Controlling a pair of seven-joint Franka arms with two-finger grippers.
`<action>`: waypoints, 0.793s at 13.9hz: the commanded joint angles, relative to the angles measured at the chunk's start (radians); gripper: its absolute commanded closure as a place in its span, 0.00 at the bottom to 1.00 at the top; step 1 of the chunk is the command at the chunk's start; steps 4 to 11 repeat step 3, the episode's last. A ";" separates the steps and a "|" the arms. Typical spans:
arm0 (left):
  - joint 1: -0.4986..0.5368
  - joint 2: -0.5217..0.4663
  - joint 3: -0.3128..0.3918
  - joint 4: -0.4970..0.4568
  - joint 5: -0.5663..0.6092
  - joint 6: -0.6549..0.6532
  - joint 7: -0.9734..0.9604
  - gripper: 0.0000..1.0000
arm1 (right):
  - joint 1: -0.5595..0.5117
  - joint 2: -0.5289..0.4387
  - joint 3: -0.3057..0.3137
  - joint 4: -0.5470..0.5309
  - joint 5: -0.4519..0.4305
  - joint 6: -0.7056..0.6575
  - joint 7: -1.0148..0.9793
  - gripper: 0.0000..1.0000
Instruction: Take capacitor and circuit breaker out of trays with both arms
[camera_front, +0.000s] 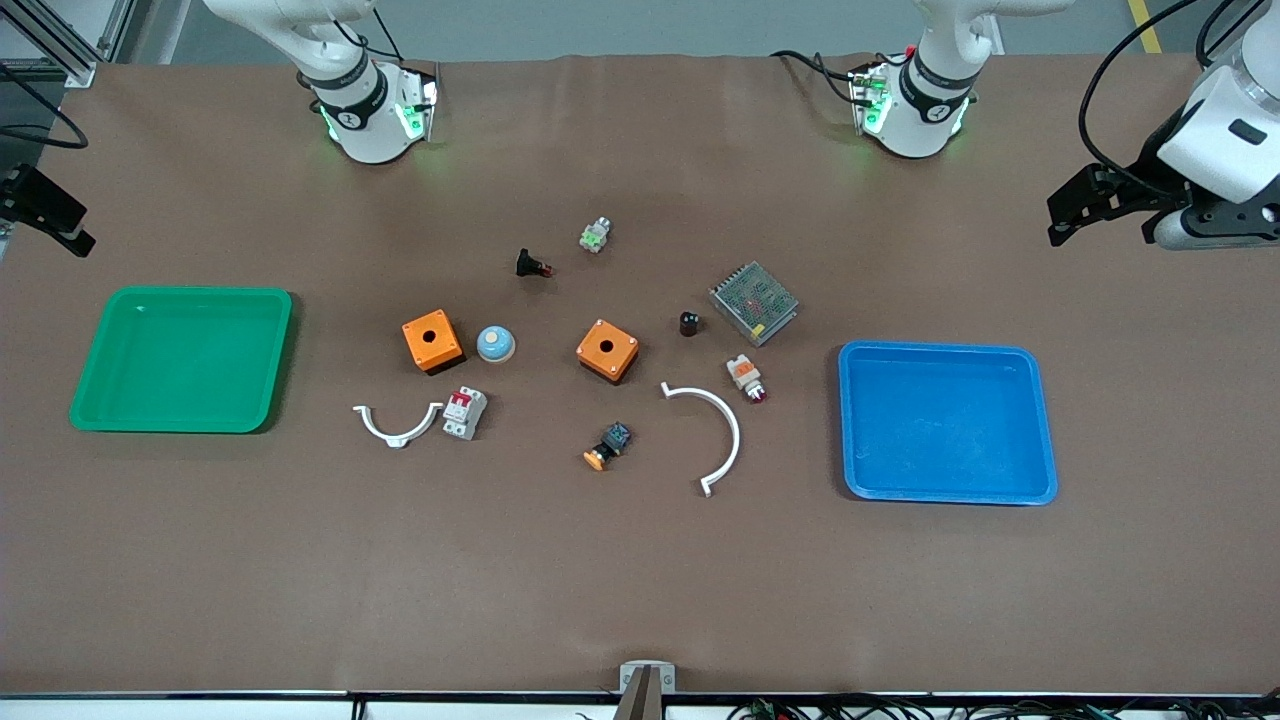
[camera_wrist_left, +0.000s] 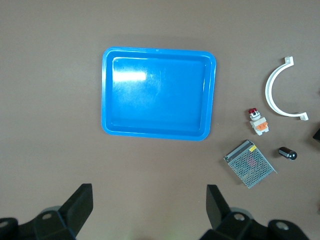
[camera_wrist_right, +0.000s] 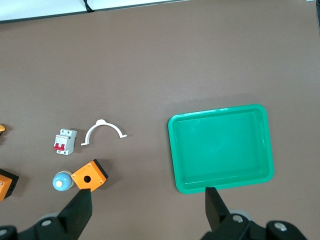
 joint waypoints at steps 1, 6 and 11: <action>0.002 0.014 -0.002 0.031 0.019 -0.027 0.008 0.00 | -0.019 0.011 0.012 0.015 -0.015 -0.020 -0.013 0.00; 0.003 0.014 -0.002 0.031 0.017 -0.030 0.008 0.00 | -0.020 0.013 0.012 0.018 -0.015 -0.017 -0.013 0.00; 0.003 0.014 -0.002 0.031 0.017 -0.030 0.008 0.00 | -0.020 0.013 0.012 0.018 -0.015 -0.017 -0.013 0.00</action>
